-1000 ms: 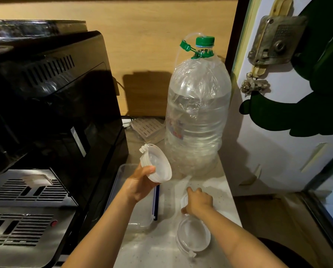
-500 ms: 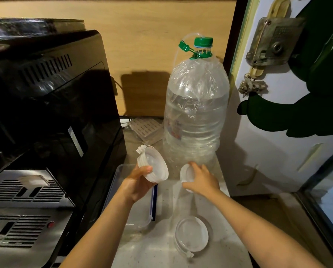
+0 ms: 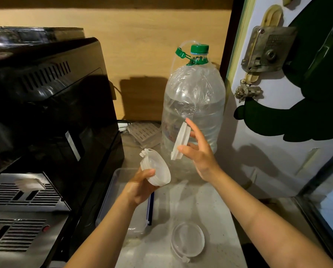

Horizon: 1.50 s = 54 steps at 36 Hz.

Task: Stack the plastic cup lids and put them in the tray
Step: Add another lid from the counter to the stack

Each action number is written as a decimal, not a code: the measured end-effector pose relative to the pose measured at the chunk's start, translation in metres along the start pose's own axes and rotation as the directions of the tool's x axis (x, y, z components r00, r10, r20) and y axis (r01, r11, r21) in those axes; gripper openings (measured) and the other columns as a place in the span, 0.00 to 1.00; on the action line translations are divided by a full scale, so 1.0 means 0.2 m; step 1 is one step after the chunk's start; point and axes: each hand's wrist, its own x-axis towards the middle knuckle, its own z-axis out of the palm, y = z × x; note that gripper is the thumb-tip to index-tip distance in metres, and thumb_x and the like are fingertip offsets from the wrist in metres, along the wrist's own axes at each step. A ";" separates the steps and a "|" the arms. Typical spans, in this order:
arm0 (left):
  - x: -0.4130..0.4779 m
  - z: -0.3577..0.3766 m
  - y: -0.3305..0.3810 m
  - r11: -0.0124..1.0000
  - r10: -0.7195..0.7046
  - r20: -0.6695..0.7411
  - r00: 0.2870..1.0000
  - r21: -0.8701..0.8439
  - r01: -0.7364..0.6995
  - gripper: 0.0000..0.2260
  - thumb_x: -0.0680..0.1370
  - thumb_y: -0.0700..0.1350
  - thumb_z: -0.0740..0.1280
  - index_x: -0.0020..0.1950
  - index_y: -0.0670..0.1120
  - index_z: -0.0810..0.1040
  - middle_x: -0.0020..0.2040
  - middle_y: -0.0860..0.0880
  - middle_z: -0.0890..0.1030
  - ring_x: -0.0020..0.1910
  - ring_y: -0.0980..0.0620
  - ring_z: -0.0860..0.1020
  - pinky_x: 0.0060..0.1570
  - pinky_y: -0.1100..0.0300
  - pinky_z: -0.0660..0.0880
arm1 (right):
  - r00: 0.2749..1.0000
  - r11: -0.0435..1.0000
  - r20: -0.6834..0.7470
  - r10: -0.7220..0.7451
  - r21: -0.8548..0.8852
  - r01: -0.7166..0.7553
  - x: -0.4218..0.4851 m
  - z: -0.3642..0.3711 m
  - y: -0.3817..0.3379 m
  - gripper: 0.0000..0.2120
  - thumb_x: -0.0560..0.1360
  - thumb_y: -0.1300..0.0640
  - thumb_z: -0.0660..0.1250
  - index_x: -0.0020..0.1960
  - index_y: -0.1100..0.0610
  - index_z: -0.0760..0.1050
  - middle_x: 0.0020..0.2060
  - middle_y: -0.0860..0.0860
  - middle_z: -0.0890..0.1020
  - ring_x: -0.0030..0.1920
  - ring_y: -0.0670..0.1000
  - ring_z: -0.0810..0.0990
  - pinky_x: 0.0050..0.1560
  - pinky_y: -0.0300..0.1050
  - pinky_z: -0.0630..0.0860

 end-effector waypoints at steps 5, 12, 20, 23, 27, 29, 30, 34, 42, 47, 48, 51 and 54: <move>0.00 0.02 -0.01 1.000 -0.011 -0.009 1.000 0.001 0.011 0.46 0.43 0.52 0.81 0.59 0.49 0.69 0.51 0.45 0.73 0.50 0.47 0.74 0.41 0.56 0.81 | 1.000 0.980 -0.006 -0.004 0.197 0.005 0.01 0.02 0.00 0.30 0.55 0.47 0.69 0.56 0.33 0.68 0.54 0.46 0.71 0.51 0.47 0.76 0.49 0.47 0.78; -0.01 0.05 -0.01 1.000 -0.007 -0.005 1.000 -0.025 0.007 0.45 0.43 0.52 0.81 0.57 0.49 0.70 0.51 0.45 0.73 0.49 0.47 0.74 0.41 0.56 0.81 | 0.996 0.941 -0.092 -0.005 0.338 0.036 0.03 0.02 0.02 0.29 0.52 0.50 0.69 0.51 0.42 0.63 0.50 0.49 0.72 0.48 0.47 0.76 0.46 0.47 0.78; 0.01 0.10 -0.01 0.985 0.017 0.075 0.997 -0.172 -0.004 0.39 0.44 0.49 0.82 0.53 0.46 0.76 0.45 0.45 0.82 0.46 0.47 0.79 0.44 0.53 0.81 | 0.993 0.967 -0.109 -0.053 0.244 0.078 0.00 0.07 0.07 0.29 0.54 0.50 0.70 0.48 0.46 0.57 0.62 0.58 0.68 0.57 0.52 0.72 0.58 0.51 0.73; 0.02 0.12 0.01 0.974 0.068 0.148 0.987 -0.225 -0.033 0.33 0.48 0.48 0.82 0.52 0.47 0.80 0.46 0.45 0.83 0.46 0.47 0.81 0.45 0.52 0.81 | 0.993 0.977 -0.078 -0.088 0.186 0.101 -0.01 0.09 0.10 0.29 0.55 0.50 0.71 0.47 0.48 0.56 0.64 0.59 0.66 0.61 0.54 0.70 0.61 0.52 0.72; 0.02 0.12 0.02 0.968 0.096 0.188 0.978 -0.244 -0.048 0.35 0.51 0.47 0.82 0.56 0.47 0.77 0.49 0.44 0.82 0.48 0.47 0.80 0.45 0.52 0.81 | 0.994 0.984 -0.044 -0.100 0.145 0.105 -0.03 0.10 0.13 0.30 0.54 0.50 0.71 0.47 0.49 0.56 0.64 0.58 0.66 0.60 0.50 0.72 0.59 0.48 0.73; 0.02 0.12 0.02 0.967 0.100 0.207 0.973 -0.252 -0.046 0.35 0.51 0.47 0.82 0.57 0.46 0.76 0.50 0.43 0.82 0.48 0.46 0.80 0.45 0.52 0.81 | 0.995 0.987 -0.018 -0.097 0.124 0.098 -0.04 0.09 0.14 0.31 0.53 0.49 0.71 0.47 0.48 0.56 0.63 0.55 0.66 0.58 0.46 0.72 0.58 0.45 0.75; 0.03 0.12 0.02 0.967 0.100 0.212 0.972 -0.253 -0.045 0.35 0.51 0.47 0.82 0.57 0.45 0.76 0.50 0.43 0.82 0.49 0.46 0.81 0.45 0.52 0.81 | 0.996 0.989 -0.001 -0.092 0.113 0.091 -0.05 0.09 0.15 0.31 0.52 0.49 0.71 0.48 0.48 0.57 0.63 0.54 0.66 0.58 0.45 0.72 0.57 0.43 0.76; 0.03 0.11 0.02 0.971 0.105 0.220 0.970 -0.234 -0.052 0.33 0.51 0.48 0.82 0.55 0.46 0.78 0.50 0.43 0.83 0.49 0.46 0.81 0.49 0.50 0.80 | 0.995 0.994 0.058 -0.082 0.073 0.077 -0.05 0.09 0.15 0.32 0.52 0.49 0.72 0.49 0.48 0.57 0.64 0.56 0.64 0.58 0.44 0.72 0.56 0.40 0.76; 0.03 0.10 0.03 0.954 0.105 0.223 0.969 -0.296 -0.035 0.34 0.50 0.48 0.83 0.54 0.44 0.79 0.49 0.42 0.83 0.48 0.45 0.82 0.41 0.53 0.82 | 0.976 0.999 0.214 -0.045 0.003 0.045 -0.03 0.04 0.18 0.35 0.53 0.50 0.74 0.52 0.47 0.55 0.60 0.50 0.65 0.59 0.44 0.71 0.57 0.38 0.76; 0.02 0.11 0.04 0.952 0.086 0.218 0.972 -0.306 -0.016 0.41 0.47 0.51 0.83 0.57 0.43 0.74 0.48 0.41 0.83 0.47 0.44 0.82 0.35 0.53 0.82 | 0.955 0.996 0.295 0.004 -0.083 0.022 -0.02 0.02 0.20 0.39 0.53 0.51 0.76 0.56 0.45 0.56 0.60 0.45 0.67 0.62 0.42 0.71 0.60 0.35 0.71; 0.02 0.11 0.04 0.953 0.082 0.221 0.972 -0.301 -0.012 0.41 0.47 0.52 0.83 0.56 0.44 0.75 0.48 0.41 0.83 0.47 0.44 0.82 0.35 0.53 0.81 | 0.948 0.994 0.317 0.018 -0.108 0.017 -0.02 0.02 0.20 0.39 0.53 0.51 0.76 0.57 0.44 0.57 0.60 0.44 0.68 0.61 0.40 0.71 0.60 0.34 0.71; 0.02 0.11 0.05 0.962 0.061 0.221 0.973 -0.272 0.001 0.41 0.48 0.54 0.82 0.57 0.45 0.75 0.51 0.41 0.79 0.48 0.44 0.81 0.33 0.54 0.81 | 0.932 0.979 0.359 0.055 -0.201 0.020 -0.01 0.01 0.19 0.41 0.53 0.48 0.76 0.59 0.40 0.58 0.62 0.41 0.67 0.62 0.34 0.68 0.61 0.30 0.68; 0.02 0.09 0.05 0.976 0.035 0.222 0.974 -0.219 0.015 0.40 0.50 0.55 0.82 0.59 0.46 0.74 0.54 0.42 0.75 0.52 0.44 0.77 0.37 0.53 0.82 | 0.920 0.949 0.382 0.089 -0.312 0.038 0.00 0.00 0.17 0.43 0.53 0.47 0.77 0.61 0.33 0.57 0.67 0.45 0.64 0.68 0.43 0.64 0.68 0.37 0.65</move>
